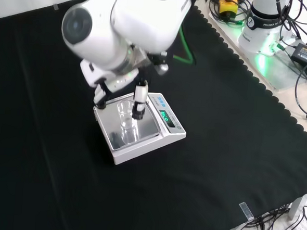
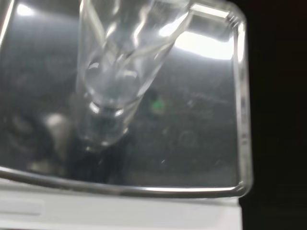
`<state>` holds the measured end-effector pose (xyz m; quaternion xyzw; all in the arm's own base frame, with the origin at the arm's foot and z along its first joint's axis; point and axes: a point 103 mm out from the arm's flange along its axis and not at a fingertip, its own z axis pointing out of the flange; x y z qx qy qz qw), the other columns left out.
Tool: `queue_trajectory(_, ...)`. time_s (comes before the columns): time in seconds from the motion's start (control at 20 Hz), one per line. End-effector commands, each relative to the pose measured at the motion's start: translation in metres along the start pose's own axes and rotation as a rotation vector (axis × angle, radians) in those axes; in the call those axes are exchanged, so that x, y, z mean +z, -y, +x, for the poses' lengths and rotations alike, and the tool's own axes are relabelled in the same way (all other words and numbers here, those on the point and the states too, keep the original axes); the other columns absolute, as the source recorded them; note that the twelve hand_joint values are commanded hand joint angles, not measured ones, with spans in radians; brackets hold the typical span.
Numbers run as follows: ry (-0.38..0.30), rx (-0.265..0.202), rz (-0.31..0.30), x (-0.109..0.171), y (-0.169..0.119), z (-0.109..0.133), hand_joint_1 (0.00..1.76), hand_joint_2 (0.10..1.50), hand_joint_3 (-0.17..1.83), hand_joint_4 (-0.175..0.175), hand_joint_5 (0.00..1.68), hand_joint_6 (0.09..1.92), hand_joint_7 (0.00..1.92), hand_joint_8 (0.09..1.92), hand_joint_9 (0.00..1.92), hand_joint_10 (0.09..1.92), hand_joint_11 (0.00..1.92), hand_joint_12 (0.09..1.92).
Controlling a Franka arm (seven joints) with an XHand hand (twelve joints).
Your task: Put the beaker on the electronic balance.
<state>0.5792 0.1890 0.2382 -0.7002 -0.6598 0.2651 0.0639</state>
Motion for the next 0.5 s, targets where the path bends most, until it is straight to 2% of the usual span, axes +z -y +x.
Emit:
queue_trajectory(0.05, -0.062, 0.055, -0.152, -0.035, 0.039, -0.045, 0.43, 0.73, -0.12, -0.048, 0.46, 0.82, 0.68, 0.79, 0.97, 0.09, 0.71, 1.24)
queue_trajectory(0.25, -0.087, 0.072, -0.161, -0.027, 0.062, -0.062, 0.44, 0.74, -0.1, -0.05, 0.46, 0.81, 0.68, 0.79, 0.98, 0.09, 0.73, 1.22)
queue_trajectory(0.5, -0.116, 0.071, -0.15, -0.009, 0.076, -0.069, 0.47, 0.75, -0.09, -0.051, 0.46, 0.81, 0.68, 0.79, 0.98, 0.09, 0.75, 1.22)
